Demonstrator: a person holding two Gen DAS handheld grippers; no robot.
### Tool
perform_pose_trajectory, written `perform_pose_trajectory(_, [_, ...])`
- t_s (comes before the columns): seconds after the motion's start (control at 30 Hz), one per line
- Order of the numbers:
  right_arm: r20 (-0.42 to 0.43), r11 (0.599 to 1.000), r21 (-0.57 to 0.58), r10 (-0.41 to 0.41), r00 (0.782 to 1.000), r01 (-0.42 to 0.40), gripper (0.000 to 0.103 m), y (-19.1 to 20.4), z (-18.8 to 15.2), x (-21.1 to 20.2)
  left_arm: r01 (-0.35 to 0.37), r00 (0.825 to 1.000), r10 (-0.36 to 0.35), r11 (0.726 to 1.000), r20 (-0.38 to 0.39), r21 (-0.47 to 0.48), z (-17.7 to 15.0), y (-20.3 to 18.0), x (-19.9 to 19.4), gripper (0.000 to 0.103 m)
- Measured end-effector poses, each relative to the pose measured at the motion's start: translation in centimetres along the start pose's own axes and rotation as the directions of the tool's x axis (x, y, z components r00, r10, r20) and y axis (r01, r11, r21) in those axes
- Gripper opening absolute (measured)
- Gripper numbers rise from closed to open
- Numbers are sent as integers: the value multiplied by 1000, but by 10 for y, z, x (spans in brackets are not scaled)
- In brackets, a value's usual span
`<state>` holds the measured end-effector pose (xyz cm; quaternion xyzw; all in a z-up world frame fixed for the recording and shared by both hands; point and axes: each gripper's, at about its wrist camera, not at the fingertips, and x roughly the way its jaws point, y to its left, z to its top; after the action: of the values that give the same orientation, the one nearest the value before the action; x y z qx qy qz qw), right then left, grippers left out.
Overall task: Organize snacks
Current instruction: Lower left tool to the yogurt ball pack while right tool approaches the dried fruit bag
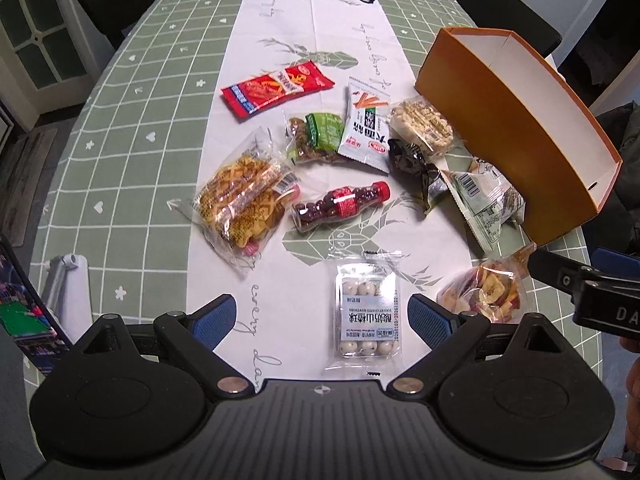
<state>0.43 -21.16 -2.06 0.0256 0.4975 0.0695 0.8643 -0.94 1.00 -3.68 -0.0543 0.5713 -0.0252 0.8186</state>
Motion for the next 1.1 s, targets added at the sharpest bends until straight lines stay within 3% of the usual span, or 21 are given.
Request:
perform_pose_trajectory(0.23, [-74,993,106,53,996,-45,100,-20,-10,10,9,999,-8,1000,-36,10,-5,-4,15,103])
perform_pose_trajectory(0.53, [-102,995,84,61,993,-53,99,-26,-22,21,69,995,-68,997,-72,17,-9,-14,35,103])
perform_pose_trajectory(0.9, [-151,994,86,73,986,-61,99,-22,-25,52,26,994,-19,998,-106,65,-13,-31,71,103])
perform_pose_trajectory(1.1, [-182,996,82,50,982,-35,98,-15,-23,68,52,994,-47,998,-98,43,-14,-29,89,96])
